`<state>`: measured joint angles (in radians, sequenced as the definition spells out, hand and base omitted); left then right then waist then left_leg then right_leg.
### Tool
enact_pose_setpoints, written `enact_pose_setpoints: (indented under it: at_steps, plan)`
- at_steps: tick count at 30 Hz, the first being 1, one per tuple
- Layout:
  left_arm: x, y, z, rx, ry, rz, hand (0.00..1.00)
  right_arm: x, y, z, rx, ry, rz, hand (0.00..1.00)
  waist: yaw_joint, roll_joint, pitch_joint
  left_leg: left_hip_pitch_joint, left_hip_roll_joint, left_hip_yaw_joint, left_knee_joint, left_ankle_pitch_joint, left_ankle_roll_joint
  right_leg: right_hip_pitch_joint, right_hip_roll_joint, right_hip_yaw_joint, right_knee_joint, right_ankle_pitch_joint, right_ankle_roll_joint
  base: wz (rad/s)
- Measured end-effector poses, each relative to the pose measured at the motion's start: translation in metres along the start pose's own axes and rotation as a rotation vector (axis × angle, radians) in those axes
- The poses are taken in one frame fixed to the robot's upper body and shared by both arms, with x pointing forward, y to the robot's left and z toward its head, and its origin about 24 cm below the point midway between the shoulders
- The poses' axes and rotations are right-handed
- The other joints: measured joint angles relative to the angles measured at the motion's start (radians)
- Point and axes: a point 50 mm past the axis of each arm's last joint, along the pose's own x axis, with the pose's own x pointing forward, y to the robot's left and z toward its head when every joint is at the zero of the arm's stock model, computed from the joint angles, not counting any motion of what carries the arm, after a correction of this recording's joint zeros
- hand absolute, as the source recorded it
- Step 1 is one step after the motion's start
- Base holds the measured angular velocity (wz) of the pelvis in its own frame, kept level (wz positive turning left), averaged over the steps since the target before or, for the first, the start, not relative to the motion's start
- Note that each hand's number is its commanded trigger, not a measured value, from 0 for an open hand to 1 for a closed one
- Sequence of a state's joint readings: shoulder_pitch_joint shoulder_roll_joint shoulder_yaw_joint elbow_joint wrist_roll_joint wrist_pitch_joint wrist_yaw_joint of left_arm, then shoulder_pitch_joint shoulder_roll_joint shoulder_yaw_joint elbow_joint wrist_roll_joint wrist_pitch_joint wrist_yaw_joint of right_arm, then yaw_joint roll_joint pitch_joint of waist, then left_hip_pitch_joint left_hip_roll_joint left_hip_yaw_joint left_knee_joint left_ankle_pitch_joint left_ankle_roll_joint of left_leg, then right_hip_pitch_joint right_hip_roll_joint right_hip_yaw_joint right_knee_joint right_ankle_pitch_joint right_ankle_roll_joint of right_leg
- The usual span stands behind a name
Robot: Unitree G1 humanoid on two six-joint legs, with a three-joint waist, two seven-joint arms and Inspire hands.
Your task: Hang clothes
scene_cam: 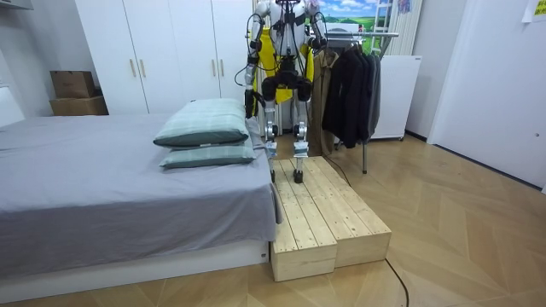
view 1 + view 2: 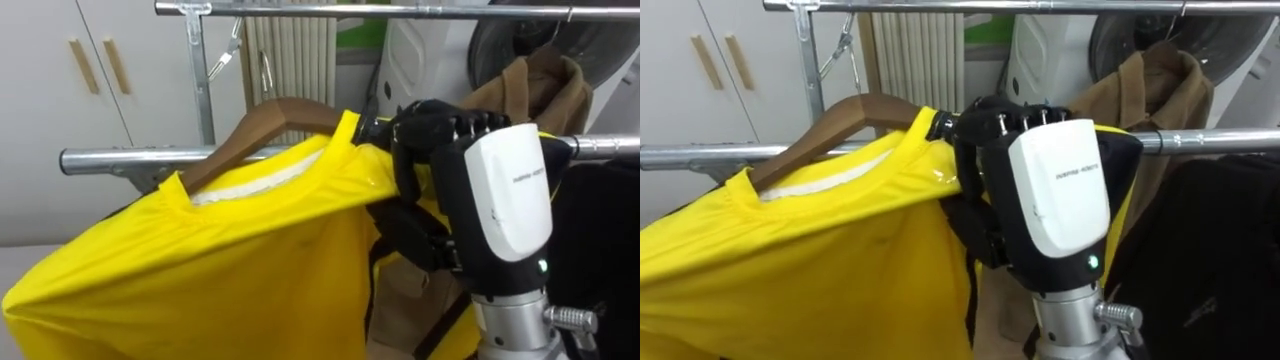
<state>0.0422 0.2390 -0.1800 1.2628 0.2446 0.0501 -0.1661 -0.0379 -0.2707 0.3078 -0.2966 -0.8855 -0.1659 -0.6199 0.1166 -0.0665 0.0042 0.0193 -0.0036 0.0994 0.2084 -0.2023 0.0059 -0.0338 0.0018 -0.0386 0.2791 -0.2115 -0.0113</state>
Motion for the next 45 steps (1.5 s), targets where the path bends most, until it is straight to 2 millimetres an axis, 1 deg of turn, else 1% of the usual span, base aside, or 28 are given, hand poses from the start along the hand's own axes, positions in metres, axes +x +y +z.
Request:
enact_pose_setpoints:
  at_steps: [3, 4, 5, 8, 9, 10, 12, 13, 14, 16, 17, 19, 20, 21, 22, 23, 24, 25, 26, 27, 28, 30, 31, 34, 37, 39, 41, 45]
  plan:
    - [-0.001, 0.004, -0.003, -0.004, 0.015, 0.011, 0.0, -0.001, 0.001, -0.003, 0.006, 0.029, 0.002, 1.0, 0.008, -0.018, -0.0106, -0.014, 0.0, 0.005, 0.002, 0.002, 0.003, -0.014, 0.002, -0.003, -0.001, 0.003, -0.006, -0.03]
    - [-0.001, 0.004, -0.003, -0.008, 0.017, 0.013, 0.0, -0.001, 0.001, -0.003, 0.007, 0.028, 0.0, 1.0, 0.014, -0.019, -0.0113, -0.015, 0.002, 0.006, -0.001, 0.003, 0.004, -0.017, 0.002, -0.003, -0.001, 0.004, -0.008, -0.05]
    - [-0.001, 0.005, -0.004, -0.012, 0.021, 0.02, 0.0, -0.001, 0.0, -0.003, 0.007, 0.028, -0.006, 1.0, 0.019, -0.024, -0.0137, -0.016, 0.007, 0.007, -0.003, 0.005, 0.005, -0.018, 0.003, -0.002, -0.002, 0.006, -0.009, -0.03]
    - [-0.001, 0.007, -0.003, -0.018, 0.018, 0.041, 0.0, 0.001, 0.0, -0.003, 0.008, 0.015, -0.02, 1.0, 0.028, -0.032, -0.01, -0.033, 0.009, 0.007, 0.002, 0.005, 0.004, -0.031, 0.009, -0.002, -0.007, 0.013, -0.011, 0.0]
    - [-0.001, 0.008, -0.002, -0.019, 0.015, 0.049, 0.0, 0.002, -0.001, -0.002, 0.012, 0.007, -0.024, 1.0, 0.03, -0.03, -0.0088, -0.047, 0.015, 0.007, 0.008, 0.005, 0.004, -0.038, 0.012, -0.004, -0.007, 0.018, -0.013, 0.04]
    - [-0.001, 0.007, -0.001, -0.021, 0.012, 0.056, 0.0, 0.003, 0.0, -0.002, 0.013, -0.002, -0.025, 1.0, 0.029, -0.024, -0.0056, -0.061, 0.025, 0.006, 0.018, 0.005, 0.003, -0.038, 0.013, -0.012, -0.018, 0.028, -0.017, 0.06]
    - [0.0, 0.005, -0.001, -0.029, 0.009, 0.064, 0.0, 0.003, 0.001, -0.001, 0.013, -0.011, -0.022, 1.0, 0.027, -0.024, -0.0033, -0.082, 0.029, 0.001, 0.043, 0.005, 0.003, -0.034, 0.012, -0.023, -0.034, 0.037, -0.018, 0.14]
    - [0.0, 0.005, 0.001, -0.037, -0.001, 0.067, 0.0, 0.002, 0.002, 0.0, 0.021, -0.016, -0.025, 1.0, 0.023, -0.011, 0.0043, -0.091, 0.032, -0.005, 0.059, 0.005, 0.003, -0.023, 0.014, -0.035, -0.05, 0.042, -0.02, 0.22]
    - [0.0, 0.006, 0.003, -0.037, -0.008, 0.07, 0.0, 0.002, 0.003, 0.0, 0.025, -0.016, -0.027, 1.0, 0.02, -0.008, 0.0063, -0.092, 0.034, -0.008, 0.063, 0.005, 0.003, -0.02, 0.015, -0.043, -0.06, 0.046, -0.02, 0.24]
    - [0.0, 0.003, 0.002, -0.039, -0.008, 0.072, 0.0, -0.001, 0.006, -0.003, 0.017, -0.018, -0.014, 1.0, 0.024, 0.003, 0.0041, -0.089, 0.038, -0.01, 0.058, 0.005, 0.002, -0.019, 0.02, -0.051, -0.058, 0.046, -0.021, 0.15]
    - [0.0, 0.001, 0.003, -0.042, -0.01, 0.069, 0.0, -0.004, 0.011, -0.007, 0.015, -0.012, 0.004, 1.0, 0.024, 0.007, 0.0033, -0.081, 0.04, -0.011, 0.054, 0.01, -0.006, -0.011, 0.021, -0.055, -0.058, 0.046, -0.021, 0.09]
    - [0.0, -0.003, 0.0, -0.052, -0.004, 0.06, 0.0, -0.012, 0.019, -0.011, 0.003, 0.007, 0.052, 1.0, 0.023, 0.021, 0.007, -0.057, 0.043, -0.012, 0.044, 0.011, -0.008, 0.015, 0.026, -0.069, -0.059, 0.046, -0.021, 0.18]
    - [0.001, -0.005, -0.001, -0.054, -0.001, 0.054, 0.0, -0.019, 0.024, -0.015, -0.021, 0.023, 0.087, 1.0, 0.019, 0.025, 0.0078, -0.045, 0.043, -0.013, 0.044, 0.011, -0.009, 0.029, 0.027, -0.077, -0.059, 0.043, -0.025, 0.28]
    - [0.001, -0.008, -0.003, -0.056, 0.004, 0.048, 0.0, -0.028, 0.028, -0.02, -0.049, 0.033, 0.127, 1.0, 0.021, 0.025, 0.0064, -0.037, 0.042, -0.016, 0.046, 0.011, -0.01, 0.041, 0.027, -0.079, -0.06, 0.03, -0.04, 0.23]
    - [0.001, -0.008, -0.003, -0.056, 0.004, 0.046, 0.0, -0.032, 0.03, -0.022, -0.06, 0.03, 0.144, 1.0, 0.021, 0.026, 0.0068, -0.031, 0.042, -0.016, 0.046, 0.011, -0.012, 0.043, 0.027, -0.079, -0.057, 0.023, -0.044, 0.12]
    - [0.001, -0.011, -0.007, -0.063, 0.015, 0.039, 0.0, -0.04, 0.033, -0.023, -0.061, 0.044, 0.17, 1.0, 0.021, 0.033, 0.0078, -0.023, 0.043, -0.017, 0.047, 0.012, -0.015, 0.053, 0.028, -0.083, -0.058, 0.011, -0.056, 0.12]
    - [0.001, -0.013, -0.01, -0.066, 0.024, 0.033, 0.0, -0.047, 0.035, -0.024, -0.056, 0.065, 0.189, 1.0, 0.023, 0.033, 0.0039, -0.024, 0.045, -0.019, 0.049, 0.014, -0.018, 0.053, 0.029, -0.089, -0.054, 0.003, -0.058, 0.15]
    - [0.001, -0.014, -0.011, -0.067, 0.026, 0.032, 0.0, -0.051, 0.036, -0.025, -0.053, 0.078, 0.201, 1.0, 0.023, 0.034, 0.004, -0.026, 0.047, -0.018, 0.052, 0.015, -0.019, 0.053, 0.031, -0.089, -0.054, 0.002, -0.059, 0.15]
    - [0.001, -0.016, -0.011, -0.068, 0.025, 0.029, 0.0, -0.059, 0.038, -0.029, -0.053, 0.11, 0.236, 1.0, 0.025, 0.037, 0.0044, -0.03, 0.05, -0.018, 0.057, 0.016, -0.021, 0.051, 0.036, -0.085, -0.054, 0.002, -0.06, 0.11]
    - [0.001, -0.019, -0.01, -0.07, 0.024, 0.021, 0.0, -0.069, 0.041, -0.031, -0.057, 0.14, 0.275, 1.0, 0.026, 0.043, 0.0012, -0.034, 0.051, -0.019, 0.061, 0.017, -0.023, 0.051, 0.037, -0.086, -0.055, 0.003, -0.062, 0.09]
    - [0.002, -0.021, -0.009, -0.072, 0.022, 0.015, 0.0, -0.073, 0.041, -0.032, -0.059, 0.154, 0.297, 1.0, 0.027, 0.046, -0.002, -0.035, 0.051, -0.019, 0.061, 0.017, -0.024, 0.051, 0.037, -0.087, -0.055, 0.003, -0.063, 0.05]
    - [0.002, -0.027, -0.006, -0.081, 0.013, 0.001, 0.0, -0.082, 0.043, -0.031, -0.056, 0.176, 0.329, 1.0, 0.025, 0.072, -0.0067, -0.036, 0.049, -0.02, 0.06, 0.019, -0.025, 0.052, 0.036, -0.089, -0.058, 0.01, -0.07, 0.0]
    - [0.002, -0.025, -0.005, -0.087, 0.007, 0.006, 0.0, -0.084, 0.043, -0.03, -0.052, 0.179, 0.338, 1.0, 0.023, 0.08, -0.0128, -0.035, 0.048, -0.021, 0.059, 0.019, -0.026, 0.052, 0.035, -0.089, -0.059, 0.012, -0.072, 0.0]
    - [0.002, -0.018, 0.001, -0.091, -0.012, 0.023, 0.0, -0.086, 0.044, -0.029, -0.048, 0.176, 0.354, 1.0, 0.024, 0.08, -0.0149, -0.025, 0.045, -0.021, 0.04, 0.022, -0.031, 0.055, 0.033, -0.089, -0.059, 0.013, -0.072, 0.0]
    - [0.002, -0.015, 0.005, -0.104, -0.042, 0.034, 0.0, -0.086, 0.044, -0.028, -0.045, 0.169, 0.36, 1.0, 0.025, 0.076, -0.0133, -0.009, 0.043, -0.02, 0.014, 0.027, -0.037, 0.056, 0.032, -0.088, -0.062, 0.015, -0.069, -0.07]
    - [0.001, -0.013, 0.003, -0.105, -0.037, 0.038, 0.0, -0.085, 0.044, -0.027, -0.032, 0.163, 0.357, 1.0, 0.026, 0.067, -0.0099, 0.004, 0.044, -0.02, 0.001, 0.027, -0.037, 0.069, 0.034, -0.088, -0.075, 0.015, -0.069, -0.04]
    - [0.001, -0.012, -0.001, -0.105, -0.028, 0.036, 0.0, -0.085, 0.044, -0.027, -0.029, 0.159, 0.353, 1.0, 0.027, 0.061, -0.0092, 0.013, 0.045, -0.02, -0.011, 0.027, -0.038, 0.072, 0.035, -0.088, -0.077, 0.014, -0.067, 0.0]
    - [0.001, -0.013, -0.002, -0.105, -0.023, 0.033, 0.0, -0.084, 0.044, -0.026, -0.021, 0.153, 0.339, 1.0, 0.028, 0.049, -0.0015, 0.013, 0.045, -0.02, -0.019, 0.027, -0.038, 0.073, 0.037, -0.088, -0.078, 0.014, -0.067, 0.0]
